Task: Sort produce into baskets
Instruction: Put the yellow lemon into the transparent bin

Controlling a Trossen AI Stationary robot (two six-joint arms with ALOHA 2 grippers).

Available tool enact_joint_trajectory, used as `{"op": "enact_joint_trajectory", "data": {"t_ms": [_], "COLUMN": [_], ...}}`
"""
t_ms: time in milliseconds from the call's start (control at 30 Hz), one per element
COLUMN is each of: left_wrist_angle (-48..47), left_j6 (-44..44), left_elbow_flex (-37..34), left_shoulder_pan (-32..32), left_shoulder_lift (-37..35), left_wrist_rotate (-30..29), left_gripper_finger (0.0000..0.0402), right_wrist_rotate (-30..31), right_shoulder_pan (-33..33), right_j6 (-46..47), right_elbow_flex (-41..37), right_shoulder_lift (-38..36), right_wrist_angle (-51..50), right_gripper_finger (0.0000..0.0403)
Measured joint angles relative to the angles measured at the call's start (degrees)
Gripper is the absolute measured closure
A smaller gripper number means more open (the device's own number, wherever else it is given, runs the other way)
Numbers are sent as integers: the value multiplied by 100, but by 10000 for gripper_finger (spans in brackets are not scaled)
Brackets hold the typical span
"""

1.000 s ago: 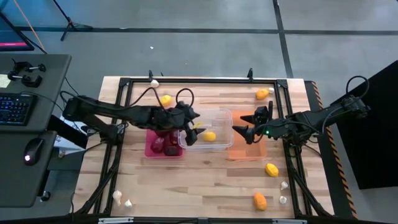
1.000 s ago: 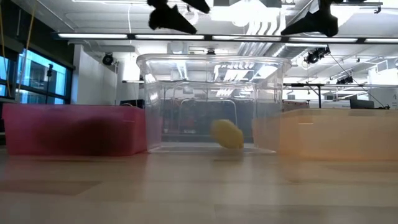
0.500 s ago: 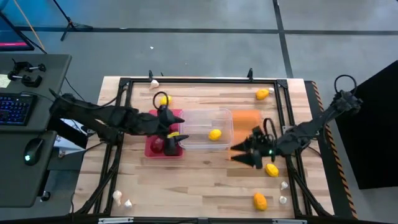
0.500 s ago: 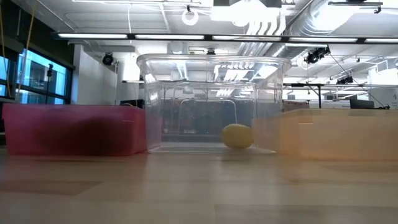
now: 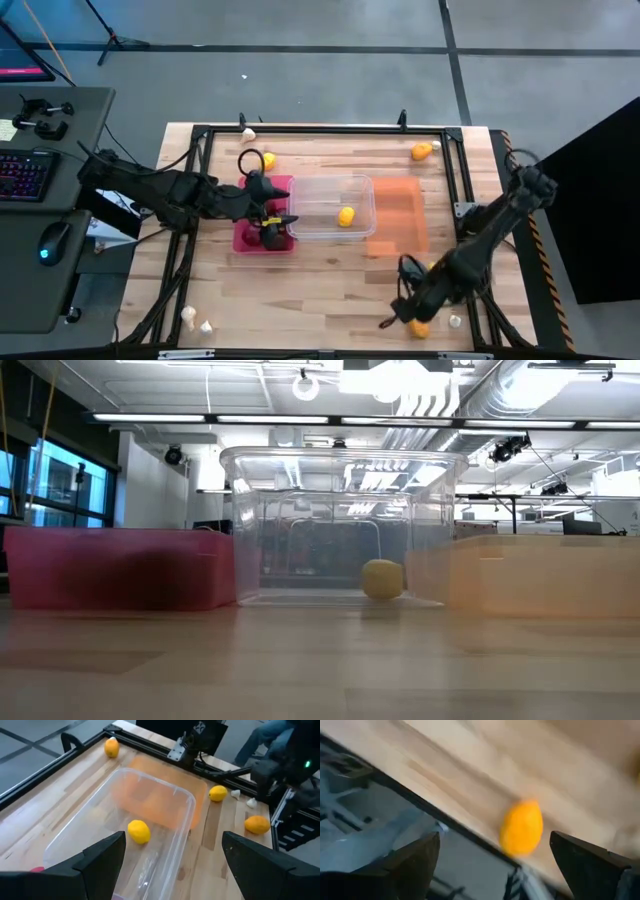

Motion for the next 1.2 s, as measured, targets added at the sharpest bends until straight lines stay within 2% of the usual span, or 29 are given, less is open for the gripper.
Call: {"op": "enact_joint_trajectory", "data": {"t_ms": [133,233,467,933,1067,1200], "left_wrist_angle": [20,24,26,26,23,14], "left_j6": [3,3,30,59,57,58], "left_elbow_flex": [0,0,0,0,1,2], "left_shoulder_pan": [0,0,7,7,7,7], "left_shoulder_lift": [19,19,19,19,28,45], "left_wrist_rotate": [8,10,15,23,23,89], "left_gripper_finger": [83,83,83,83,83,83], "right_wrist_rotate": [-547,-744,-711,-634,-636,-628], "right_shoulder_pan": [309,472,558,558,558,558], "right_j6": [714,1013,1403,1235,1215,1071], "right_elbow_flex": [0,0,0,0,1,0], "right_shoulder_lift": [534,885,1489,2060,2060,2027], "right_wrist_angle": [207,341,343,251,264,307], "right_gripper_finger": [36,36,36,38,58,116]}}
